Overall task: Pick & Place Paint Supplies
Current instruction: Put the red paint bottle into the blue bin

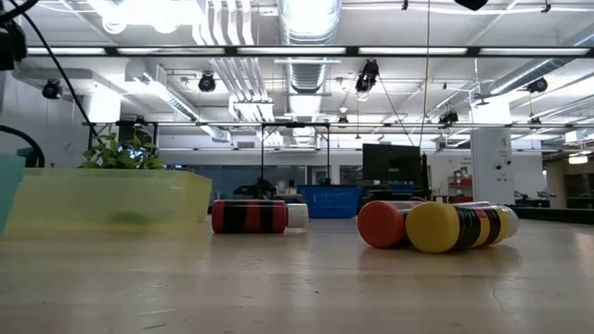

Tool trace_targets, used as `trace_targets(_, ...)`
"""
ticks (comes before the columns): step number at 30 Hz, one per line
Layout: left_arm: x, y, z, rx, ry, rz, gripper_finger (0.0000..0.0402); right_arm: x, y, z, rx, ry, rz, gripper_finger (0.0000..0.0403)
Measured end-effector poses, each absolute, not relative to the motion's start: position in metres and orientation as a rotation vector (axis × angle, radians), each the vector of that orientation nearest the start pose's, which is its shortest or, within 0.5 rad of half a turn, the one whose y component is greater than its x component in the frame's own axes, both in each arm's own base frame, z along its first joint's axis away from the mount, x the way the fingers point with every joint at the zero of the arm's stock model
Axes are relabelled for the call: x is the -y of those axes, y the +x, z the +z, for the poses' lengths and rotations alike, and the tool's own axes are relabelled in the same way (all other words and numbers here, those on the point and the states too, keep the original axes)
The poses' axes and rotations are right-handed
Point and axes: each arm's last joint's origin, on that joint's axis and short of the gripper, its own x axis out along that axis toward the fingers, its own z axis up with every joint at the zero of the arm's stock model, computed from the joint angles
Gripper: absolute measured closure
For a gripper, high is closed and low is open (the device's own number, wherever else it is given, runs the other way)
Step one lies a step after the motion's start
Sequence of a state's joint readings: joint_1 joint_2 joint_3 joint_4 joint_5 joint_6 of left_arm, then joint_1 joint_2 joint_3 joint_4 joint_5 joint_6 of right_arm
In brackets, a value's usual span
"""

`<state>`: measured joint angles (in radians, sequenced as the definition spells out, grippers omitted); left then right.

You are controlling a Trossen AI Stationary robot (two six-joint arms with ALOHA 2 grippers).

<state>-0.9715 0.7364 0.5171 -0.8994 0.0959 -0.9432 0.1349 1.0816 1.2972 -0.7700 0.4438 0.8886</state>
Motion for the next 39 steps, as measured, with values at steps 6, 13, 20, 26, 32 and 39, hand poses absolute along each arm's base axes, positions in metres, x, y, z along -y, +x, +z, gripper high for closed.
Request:
trace_targets(6,0.101,0.066,0.207,-1.337,-0.298,-0.371,0.0280,-0.016,0.206,0.396,-0.379,0.718,-0.496,0.0232)
trace_targets(13,0.103,0.080,0.253,-1.039,-0.296,-0.309,0.0278,-0.016,0.206,0.396,-0.376,0.715,-0.492,0.0232)
trace_targets(20,0.095,0.122,0.294,-0.858,-0.136,-0.168,0.0277,-0.017,0.207,0.396,-0.398,0.711,-0.461,0.0232)
trace_targets(26,0.064,0.192,0.321,-0.830,-0.008,0.014,0.0277,-0.017,0.207,0.396,-0.399,0.707,-0.460,0.0232)
trace_targets(32,0.014,0.276,0.341,-0.755,0.056,0.039,0.0277,-0.017,0.207,0.396,-0.401,0.694,-0.457,0.0232)
trace_targets(39,-0.003,0.339,0.293,-0.922,0.150,-0.207,0.0277,-0.017,0.206,0.396,-0.404,0.703,-0.461,0.0232)
